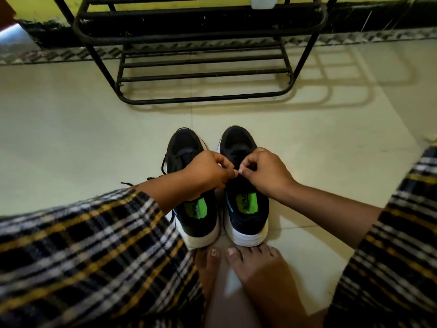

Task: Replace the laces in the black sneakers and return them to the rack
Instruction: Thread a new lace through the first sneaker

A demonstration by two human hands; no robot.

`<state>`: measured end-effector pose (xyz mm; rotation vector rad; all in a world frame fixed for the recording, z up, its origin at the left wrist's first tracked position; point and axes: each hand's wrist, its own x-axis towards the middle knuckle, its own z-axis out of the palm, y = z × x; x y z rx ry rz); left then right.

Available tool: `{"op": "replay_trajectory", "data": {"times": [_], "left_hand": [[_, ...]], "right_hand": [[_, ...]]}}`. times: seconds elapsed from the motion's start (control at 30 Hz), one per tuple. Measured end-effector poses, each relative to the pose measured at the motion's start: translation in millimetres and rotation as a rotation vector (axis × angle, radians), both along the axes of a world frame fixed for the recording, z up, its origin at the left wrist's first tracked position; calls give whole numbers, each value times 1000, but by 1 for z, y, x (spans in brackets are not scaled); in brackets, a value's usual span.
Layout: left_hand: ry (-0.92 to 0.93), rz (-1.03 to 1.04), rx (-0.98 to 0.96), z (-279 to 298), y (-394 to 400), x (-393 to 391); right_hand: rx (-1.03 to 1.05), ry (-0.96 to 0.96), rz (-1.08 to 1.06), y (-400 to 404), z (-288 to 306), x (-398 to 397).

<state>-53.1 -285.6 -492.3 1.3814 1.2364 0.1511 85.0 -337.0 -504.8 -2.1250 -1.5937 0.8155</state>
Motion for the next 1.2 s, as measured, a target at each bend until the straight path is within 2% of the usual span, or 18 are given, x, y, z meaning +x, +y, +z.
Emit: {"op": "replay_trajectory", "data": {"times": [0.07,0.13,0.33,0.5,0.7,0.8,0.97,1.07,1.13,1.2], "left_hand": [[94,-103,184,1,1,1],[156,-164,280,1,3,1],[165,-210,304,-4,6,-2],[202,-250,401,-2,6,0],[187,-127,524,8,13,-2],[83,20,412,19,20,0],[-278,295,-3,42,27,5],[-392,405,-60,48,31,5],[-261,298,92,42,32,1],[-41,42,338,35,28,-2]], "right_hand": [[6,-9,1,0,-1,0],[7,3,-4,-1,-2,0],[3,67,53,-1,-5,4],[82,2,178,-6,-2,7],[161,-22,227,-11,-1,17],[176,-25,225,-11,-2,18],[223,-22,212,-13,-4,21],[225,8,204,-14,-4,22],[244,30,186,-13,-3,23],[263,46,165,-12,-1,24]]}}
